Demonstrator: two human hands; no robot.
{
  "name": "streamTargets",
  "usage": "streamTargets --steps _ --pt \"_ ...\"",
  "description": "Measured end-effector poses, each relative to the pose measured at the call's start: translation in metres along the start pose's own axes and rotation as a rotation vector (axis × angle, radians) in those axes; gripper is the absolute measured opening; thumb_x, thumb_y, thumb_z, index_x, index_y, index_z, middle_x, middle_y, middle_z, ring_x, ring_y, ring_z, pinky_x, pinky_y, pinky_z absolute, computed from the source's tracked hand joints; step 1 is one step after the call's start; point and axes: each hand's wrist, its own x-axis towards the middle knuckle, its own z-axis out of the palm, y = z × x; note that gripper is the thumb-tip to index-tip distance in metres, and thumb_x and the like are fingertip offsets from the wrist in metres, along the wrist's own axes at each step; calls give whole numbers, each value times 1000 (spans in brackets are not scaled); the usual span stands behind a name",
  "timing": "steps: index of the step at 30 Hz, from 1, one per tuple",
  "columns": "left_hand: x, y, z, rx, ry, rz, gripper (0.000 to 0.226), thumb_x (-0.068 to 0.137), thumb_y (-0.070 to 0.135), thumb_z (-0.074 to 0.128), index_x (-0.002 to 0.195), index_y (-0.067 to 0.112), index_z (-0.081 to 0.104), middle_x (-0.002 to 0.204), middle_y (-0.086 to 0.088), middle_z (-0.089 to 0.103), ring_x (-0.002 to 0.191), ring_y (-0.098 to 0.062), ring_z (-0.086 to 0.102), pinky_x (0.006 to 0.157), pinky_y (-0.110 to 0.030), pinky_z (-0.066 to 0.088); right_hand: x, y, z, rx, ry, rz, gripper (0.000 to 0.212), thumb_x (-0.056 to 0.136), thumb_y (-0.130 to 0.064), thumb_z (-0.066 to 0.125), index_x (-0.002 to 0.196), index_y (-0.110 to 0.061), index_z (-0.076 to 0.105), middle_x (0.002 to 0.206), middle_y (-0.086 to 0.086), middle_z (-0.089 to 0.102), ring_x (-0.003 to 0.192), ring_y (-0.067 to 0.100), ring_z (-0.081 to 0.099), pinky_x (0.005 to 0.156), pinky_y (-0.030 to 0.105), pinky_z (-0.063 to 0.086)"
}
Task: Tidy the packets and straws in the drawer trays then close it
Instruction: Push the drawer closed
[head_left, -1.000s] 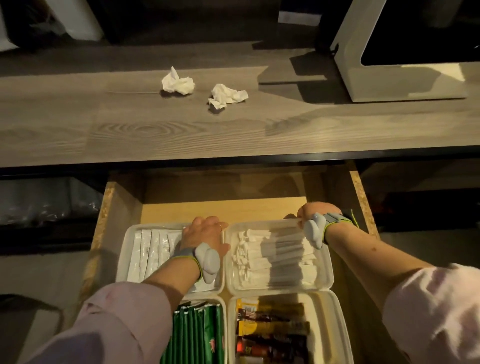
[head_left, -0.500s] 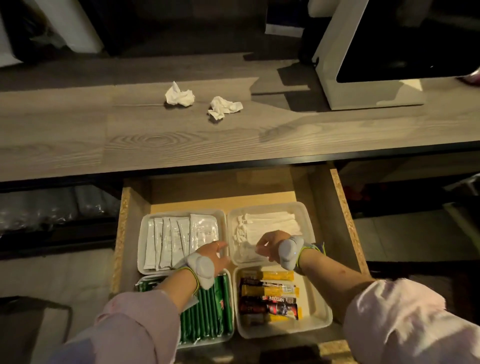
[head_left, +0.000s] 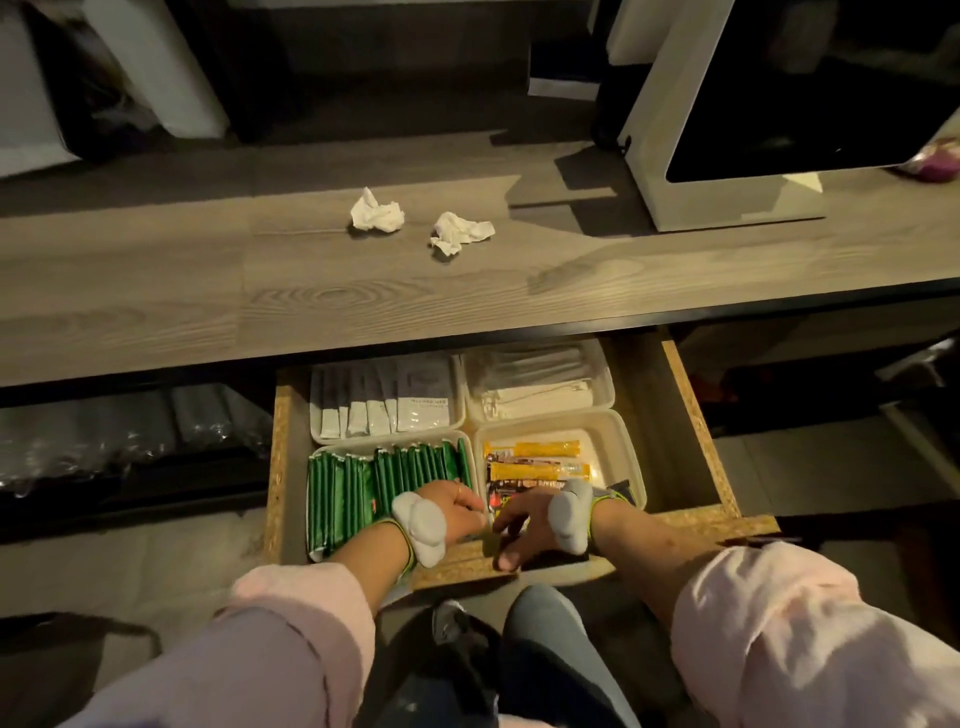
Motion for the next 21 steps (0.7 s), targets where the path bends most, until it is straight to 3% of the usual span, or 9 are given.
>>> streamTargets --steps 6,9,13,15,18,21 --pt "0 1 2 17 -33 10 33 86 18 66 118 8 67 126 -6 64 117 -20 60 94 -16 41 7 -4 -14 -33 36 13 51 81 -35 73 126 -17 60 124 5 63 113 24 59 82 23 39" --pt "5 1 -4 41 -42 -7 38 83 20 69 120 10 65 128 -5 62 118 -19 59 91 -15 39 13 -3 -22 -25 65 27 50 79 -37 73 123 -16 63 122 5 65 108 24 61 85 27 45" --pt "15 0 -11 39 25 -2 39 80 21 71 118 14 66 125 -3 64 114 -18 61 94 -20 44 20 -1 -40 -62 152 58 46 77 -46 72 115 -21 66 113 3 69 94 20 63 78 27 47" --pt "17 -2 -14 59 121 16 34 79 27 70 113 23 68 122 3 65 110 -16 62 93 -20 46 16 0 -46 -86 283 96 50 73 -55 70 114 -26 64 113 1 68 99 22 62 84 32 51" --pt "17 3 -29 108 377 -33 17 83 28 61 97 29 71 112 1 61 108 -21 57 90 -27 48 11 -2 -56 -251 550 205 61 69 -67 65 117 -28 57 119 0 59 116 23 50 97 41 40" --pt "17 9 -48 163 555 -102 22 88 28 47 77 24 65 97 -4 62 95 -28 59 77 -32 51 5 -14 -72 -104 547 345 55 76 -64 59 109 -20 60 113 3 65 107 25 59 83 36 43"
